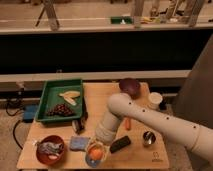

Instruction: Place apple in plastic cup

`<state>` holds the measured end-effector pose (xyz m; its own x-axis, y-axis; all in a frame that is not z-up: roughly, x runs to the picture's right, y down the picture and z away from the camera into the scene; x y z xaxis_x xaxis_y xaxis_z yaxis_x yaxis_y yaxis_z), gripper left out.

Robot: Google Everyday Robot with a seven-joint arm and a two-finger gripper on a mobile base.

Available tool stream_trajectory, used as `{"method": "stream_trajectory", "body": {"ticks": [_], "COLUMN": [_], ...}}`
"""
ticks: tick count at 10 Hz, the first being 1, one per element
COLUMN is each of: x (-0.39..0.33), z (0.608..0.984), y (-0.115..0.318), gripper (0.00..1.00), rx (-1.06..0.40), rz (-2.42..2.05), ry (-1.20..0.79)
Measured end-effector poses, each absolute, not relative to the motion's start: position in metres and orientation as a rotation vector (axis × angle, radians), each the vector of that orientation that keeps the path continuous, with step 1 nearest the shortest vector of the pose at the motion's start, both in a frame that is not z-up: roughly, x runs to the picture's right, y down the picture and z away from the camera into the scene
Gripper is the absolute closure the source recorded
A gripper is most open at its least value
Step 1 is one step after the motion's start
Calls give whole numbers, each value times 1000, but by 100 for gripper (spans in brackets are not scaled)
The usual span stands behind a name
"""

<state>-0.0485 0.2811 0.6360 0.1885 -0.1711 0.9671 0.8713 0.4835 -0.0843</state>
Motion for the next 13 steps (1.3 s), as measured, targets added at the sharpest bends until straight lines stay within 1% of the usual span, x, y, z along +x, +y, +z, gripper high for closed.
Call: {"method": "stream_trajectory", "body": {"ticks": [6, 7, 8, 10, 12, 13], "x": [-61, -64, -67, -69, -74, -74], "z": [633, 633, 632, 631, 630, 630], "y": [283, 284, 284, 284, 286, 287], "gripper": [100, 98, 93, 70, 53, 42], "rx": [-766, -768, -770, -780, -804, -814], "rz": [-857, -863, -870, -873, -890, -897], "ry": [-1208, -1217, -1225, -1252, -1274, -1282]}}
